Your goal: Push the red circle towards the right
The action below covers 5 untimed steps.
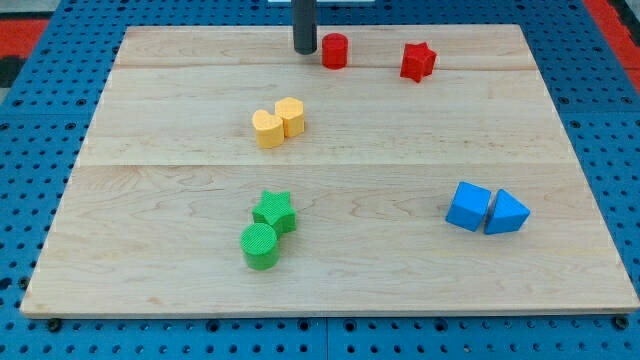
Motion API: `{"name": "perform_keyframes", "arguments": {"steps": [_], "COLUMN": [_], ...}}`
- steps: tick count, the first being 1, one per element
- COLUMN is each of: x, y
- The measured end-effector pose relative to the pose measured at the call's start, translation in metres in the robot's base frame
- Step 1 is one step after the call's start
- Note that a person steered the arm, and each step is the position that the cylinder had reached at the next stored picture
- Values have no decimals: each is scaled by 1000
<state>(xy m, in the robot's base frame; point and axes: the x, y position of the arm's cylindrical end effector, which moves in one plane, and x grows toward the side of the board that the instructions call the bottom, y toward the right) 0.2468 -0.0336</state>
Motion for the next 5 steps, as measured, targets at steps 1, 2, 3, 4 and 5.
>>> {"name": "perform_keyframes", "arguments": {"steps": [1,2,3,4,5], "x": [13,9,1,-18,-26], "y": [2,75,86,9,74]}}
